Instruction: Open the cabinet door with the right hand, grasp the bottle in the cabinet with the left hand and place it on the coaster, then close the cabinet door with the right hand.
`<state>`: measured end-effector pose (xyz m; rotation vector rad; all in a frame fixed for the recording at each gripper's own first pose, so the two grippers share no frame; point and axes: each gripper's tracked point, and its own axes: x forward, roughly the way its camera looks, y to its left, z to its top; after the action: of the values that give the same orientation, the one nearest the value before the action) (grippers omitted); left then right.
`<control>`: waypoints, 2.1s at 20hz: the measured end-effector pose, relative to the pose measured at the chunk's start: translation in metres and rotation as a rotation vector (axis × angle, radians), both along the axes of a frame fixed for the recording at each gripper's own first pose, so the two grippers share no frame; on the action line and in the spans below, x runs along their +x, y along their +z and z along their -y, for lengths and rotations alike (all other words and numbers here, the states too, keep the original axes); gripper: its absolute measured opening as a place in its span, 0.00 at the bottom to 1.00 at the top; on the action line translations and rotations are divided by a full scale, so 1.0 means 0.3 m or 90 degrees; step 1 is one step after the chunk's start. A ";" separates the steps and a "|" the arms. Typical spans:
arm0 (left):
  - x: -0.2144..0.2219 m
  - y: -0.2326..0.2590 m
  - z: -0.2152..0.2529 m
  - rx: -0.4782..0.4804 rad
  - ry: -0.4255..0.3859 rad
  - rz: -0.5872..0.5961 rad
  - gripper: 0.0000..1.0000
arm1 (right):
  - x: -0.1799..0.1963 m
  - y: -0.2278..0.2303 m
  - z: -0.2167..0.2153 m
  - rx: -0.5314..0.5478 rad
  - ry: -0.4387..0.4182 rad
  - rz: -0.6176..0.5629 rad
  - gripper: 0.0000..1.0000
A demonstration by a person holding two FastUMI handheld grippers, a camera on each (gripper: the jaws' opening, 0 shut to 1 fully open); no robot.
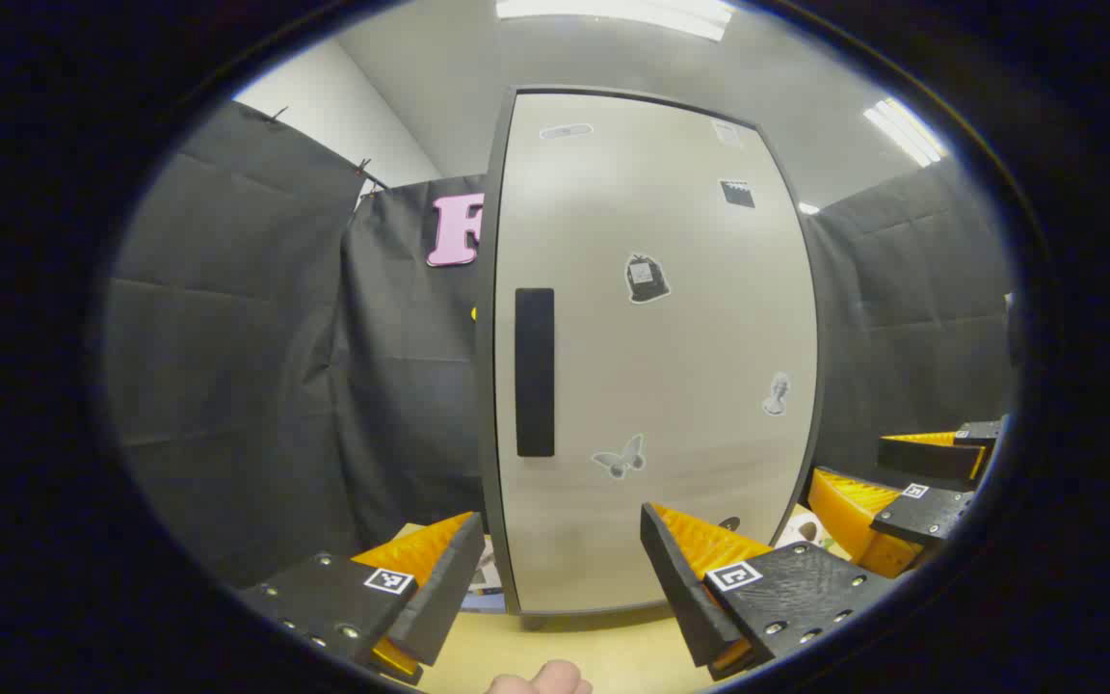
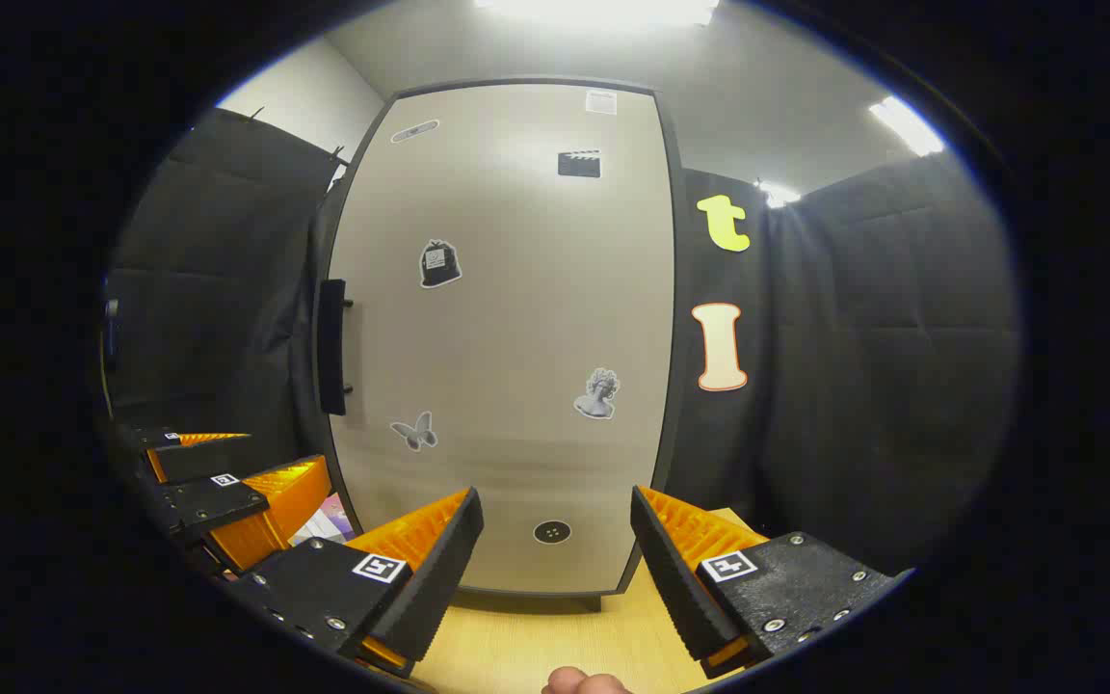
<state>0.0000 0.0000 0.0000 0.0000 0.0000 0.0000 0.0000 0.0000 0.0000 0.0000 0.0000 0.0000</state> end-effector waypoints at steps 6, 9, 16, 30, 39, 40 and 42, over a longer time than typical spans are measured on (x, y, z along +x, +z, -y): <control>0.021 0.002 0.001 -0.015 0.012 0.000 0.98 | 0.029 0.007 0.005 0.014 0.014 0.000 0.95; 0.014 0.009 0.001 -0.010 0.016 0.002 0.98 | 0.028 0.001 0.005 0.012 0.017 0.001 0.95; 0.006 0.029 0.014 0.004 0.013 0.012 0.94 | 0.027 0.005 0.008 0.018 0.020 0.001 0.95; -0.026 0.056 0.015 0.015 0.015 0.033 0.94 | 0.054 0.024 0.002 0.005 0.028 0.011 0.95; -0.170 -0.035 -0.097 0.009 0.038 0.012 0.94 | 0.182 0.149 -0.154 -0.012 0.084 0.053 0.95; -0.197 -0.050 -0.126 0.016 0.049 0.008 0.94 | 0.193 0.166 -0.188 -0.015 0.094 0.059 0.95; -0.255 -0.088 -0.173 0.028 0.067 -0.006 0.94 | 0.216 0.198 -0.264 -0.018 0.120 0.072 0.95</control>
<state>-0.0765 0.0518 -0.0265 0.0439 0.0087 0.1057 0.0648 0.0793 0.0593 -0.0286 -0.1138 0.1887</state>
